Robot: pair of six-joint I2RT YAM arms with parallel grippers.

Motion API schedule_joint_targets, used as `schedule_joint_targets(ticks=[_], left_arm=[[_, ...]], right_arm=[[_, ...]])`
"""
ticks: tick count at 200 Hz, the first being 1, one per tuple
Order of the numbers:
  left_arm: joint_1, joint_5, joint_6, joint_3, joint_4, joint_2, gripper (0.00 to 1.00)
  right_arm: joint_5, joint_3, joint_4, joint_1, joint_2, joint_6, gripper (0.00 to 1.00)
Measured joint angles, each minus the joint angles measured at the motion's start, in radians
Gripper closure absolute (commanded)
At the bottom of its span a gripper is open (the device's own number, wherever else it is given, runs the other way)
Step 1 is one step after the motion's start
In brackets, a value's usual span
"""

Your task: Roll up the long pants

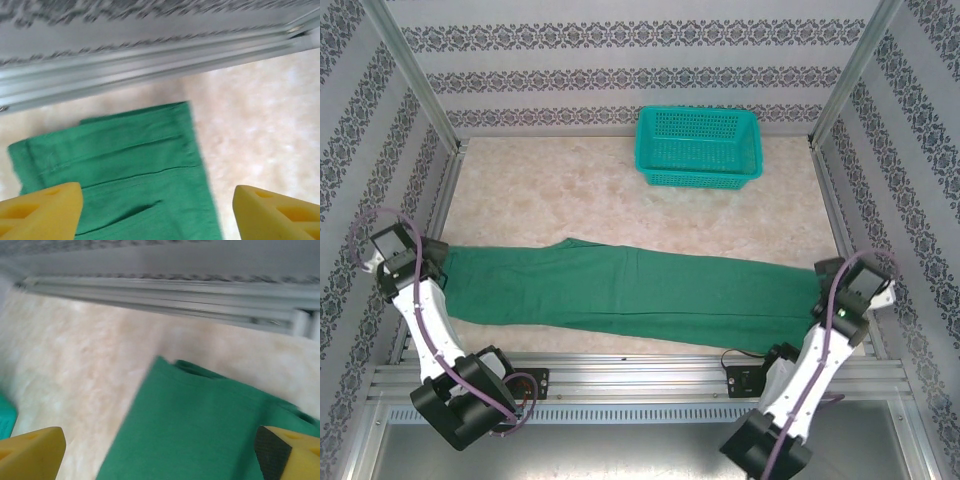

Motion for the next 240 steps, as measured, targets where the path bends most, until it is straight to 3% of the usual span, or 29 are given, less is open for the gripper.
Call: schedule_joint_targets(ticks=[5, 9, 14, 18, 23, 25, 44, 64, 82, 100, 134, 165, 203, 240], left_arm=[[-0.003, 0.009, 0.007, 0.012, 0.005, -0.01, 0.39], [-0.007, 0.015, 0.011, 0.016, 0.01, -0.019, 0.55], [-0.012, 0.028, 0.015, 0.018, 0.015, -0.036, 0.79], [-0.014, 0.035, 0.024, 0.017, 0.015, -0.046, 0.99], [-0.023, 0.049, 0.028, 0.012, 0.016, -0.063, 1.0], [-0.026, 0.055, 0.031, 0.01, 0.018, -0.07, 1.0], [-0.099, 0.1, 0.052, -0.042, 0.031, -0.128, 1.0], [-0.27, 0.12, 0.077, -0.116, 0.03, -0.134, 1.0], [-0.413, 0.13, 0.095, -0.175, 0.03, -0.09, 1.0], [-0.492, 0.134, 0.102, -0.214, 0.03, -0.021, 1.0], [-0.53, 0.144, 0.103, -0.226, 0.058, 0.142, 1.0], [-0.531, 0.138, 0.103, -0.204, 0.092, 0.264, 1.0], [-0.531, 0.114, 0.101, -0.148, 0.138, 0.383, 1.0], [-0.531, 0.073, 0.093, -0.139, 0.172, 0.466, 1.0]], right_arm=[[-0.005, 0.026, 0.012, 0.031, 0.033, -0.017, 0.02], [-0.011, 0.043, 0.019, 0.06, 0.056, -0.031, 0.07], [-0.013, 0.063, 0.031, 0.105, 0.089, -0.055, 0.21], [-0.011, 0.072, 0.039, 0.134, 0.105, -0.057, 0.47], [-0.014, 0.079, 0.053, 0.182, 0.124, -0.079, 0.91], [-0.015, 0.08, 0.058, 0.2, 0.129, -0.083, 1.0], [-0.015, 0.082, 0.071, 0.394, 0.163, -0.127, 1.0], [-0.01, 0.1, 0.055, 0.581, 0.214, -0.152, 1.0], [-0.024, 0.11, 0.044, 0.692, 0.267, -0.159, 1.0], [-0.044, 0.098, 0.026, 0.759, 0.299, -0.155, 1.0], [-0.085, 0.026, 0.026, 0.784, 0.343, -0.123, 1.0], [-0.104, 0.014, 0.037, 0.784, 0.491, -0.092, 1.0], [-0.13, 0.115, 0.04, 0.784, 0.757, -0.077, 1.0], [-0.132, 0.232, 0.041, 0.782, 0.911, -0.078, 1.0]])
